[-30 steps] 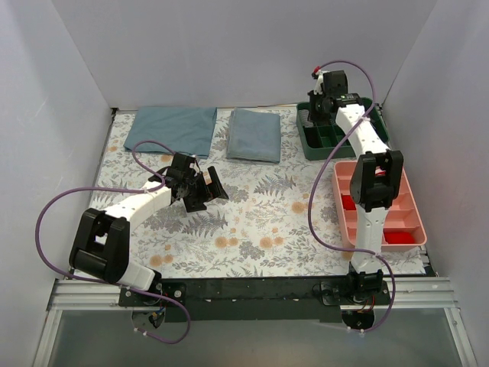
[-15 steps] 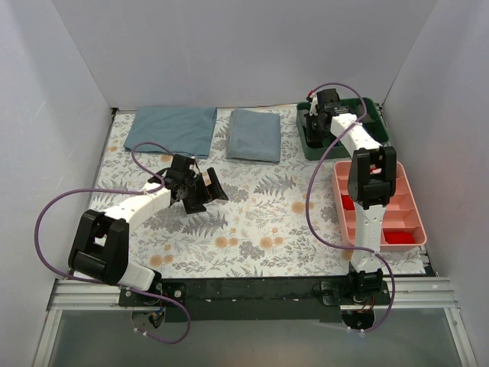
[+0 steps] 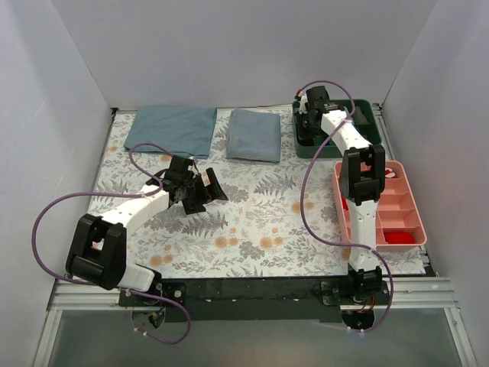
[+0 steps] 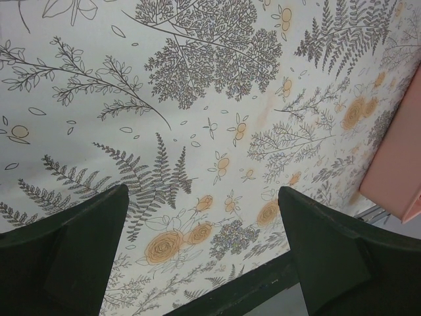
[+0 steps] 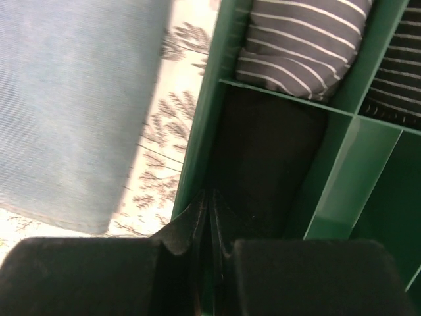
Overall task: Roll the underwear
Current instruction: Move the storage box to the corner of the board.
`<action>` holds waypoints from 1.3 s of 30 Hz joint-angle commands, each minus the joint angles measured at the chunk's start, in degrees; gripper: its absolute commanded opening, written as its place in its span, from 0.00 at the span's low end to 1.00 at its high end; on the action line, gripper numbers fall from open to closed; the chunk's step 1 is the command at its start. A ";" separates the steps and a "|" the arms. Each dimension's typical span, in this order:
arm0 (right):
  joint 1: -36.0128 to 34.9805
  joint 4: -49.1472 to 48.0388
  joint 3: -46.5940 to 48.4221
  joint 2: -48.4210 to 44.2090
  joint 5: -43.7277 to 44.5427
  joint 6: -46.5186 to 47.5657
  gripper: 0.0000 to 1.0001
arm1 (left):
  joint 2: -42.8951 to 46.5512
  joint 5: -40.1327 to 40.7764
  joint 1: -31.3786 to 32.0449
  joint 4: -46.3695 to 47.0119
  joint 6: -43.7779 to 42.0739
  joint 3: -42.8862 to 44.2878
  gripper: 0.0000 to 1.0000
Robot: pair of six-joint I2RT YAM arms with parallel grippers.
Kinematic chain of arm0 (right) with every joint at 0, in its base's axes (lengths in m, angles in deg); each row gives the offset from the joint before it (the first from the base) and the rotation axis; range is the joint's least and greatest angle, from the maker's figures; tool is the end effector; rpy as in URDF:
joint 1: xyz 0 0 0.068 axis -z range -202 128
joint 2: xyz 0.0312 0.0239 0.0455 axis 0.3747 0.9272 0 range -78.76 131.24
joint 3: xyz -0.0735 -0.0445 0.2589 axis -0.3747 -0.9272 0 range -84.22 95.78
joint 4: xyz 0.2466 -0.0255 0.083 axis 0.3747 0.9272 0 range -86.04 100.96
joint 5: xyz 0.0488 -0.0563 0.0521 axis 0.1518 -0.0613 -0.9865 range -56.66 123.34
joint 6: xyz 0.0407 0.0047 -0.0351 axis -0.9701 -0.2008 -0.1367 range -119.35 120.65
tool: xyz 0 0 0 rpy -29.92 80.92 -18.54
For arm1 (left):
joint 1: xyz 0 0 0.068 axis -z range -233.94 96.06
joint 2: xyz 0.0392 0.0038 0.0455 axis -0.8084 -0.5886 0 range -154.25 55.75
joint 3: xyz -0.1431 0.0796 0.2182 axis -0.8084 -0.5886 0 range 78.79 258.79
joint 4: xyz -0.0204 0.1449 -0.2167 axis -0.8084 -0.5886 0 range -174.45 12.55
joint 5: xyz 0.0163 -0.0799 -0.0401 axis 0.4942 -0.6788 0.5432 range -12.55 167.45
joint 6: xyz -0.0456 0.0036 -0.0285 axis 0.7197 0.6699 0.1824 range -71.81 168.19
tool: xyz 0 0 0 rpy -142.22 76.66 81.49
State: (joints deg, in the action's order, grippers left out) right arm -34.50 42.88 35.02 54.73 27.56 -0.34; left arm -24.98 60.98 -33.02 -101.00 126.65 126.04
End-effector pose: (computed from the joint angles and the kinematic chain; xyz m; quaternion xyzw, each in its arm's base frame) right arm 0.5064 0.1158 0.2153 -0.1108 0.9412 0.0846 0.3077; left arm 0.2522 -0.1071 0.1982 -0.4210 0.8515 -0.3029 0.0769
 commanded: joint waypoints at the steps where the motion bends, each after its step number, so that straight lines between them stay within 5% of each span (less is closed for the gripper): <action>1: -3.85 2.21 3.89 2.03 -1.87 0.82 0.12 | 2.94 0.74 -0.27 0.00 0.21 -1.01 0.98; 19: -6.05 1.43 -6.30 -3.06 -0.03 3.72 0.12 | 4.08 0.21 -0.27 0.61 0.47 -1.80 0.98; 29: -6.05 -7.34 -9.20 -12.11 8.76 4.60 0.24 | 5.76 0.12 -0.27 1.05 0.12 -1.02 0.98; 34: -6.05 -12.89 -13.93 -20.71 12.37 2.14 0.48 | 6.64 -1.46 -0.27 1.75 -1.11 1.44 0.98; 38: -6.05 -18.95 -27.79 -30.29 10.01 0.04 0.88 | 9.26 -1.29 -0.27 2.54 -3.13 3.12 0.98; 39: -6.05 -19.75 -29.75 -33.61 8.00 -0.32 0.90 | 10.14 -0.59 -0.27 2.98 -3.31 2.94 0.98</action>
State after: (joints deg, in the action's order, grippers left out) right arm -40.55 30.49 13.52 31.21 37.74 1.45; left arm -20.49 60.15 -33.02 -100.34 125.58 126.54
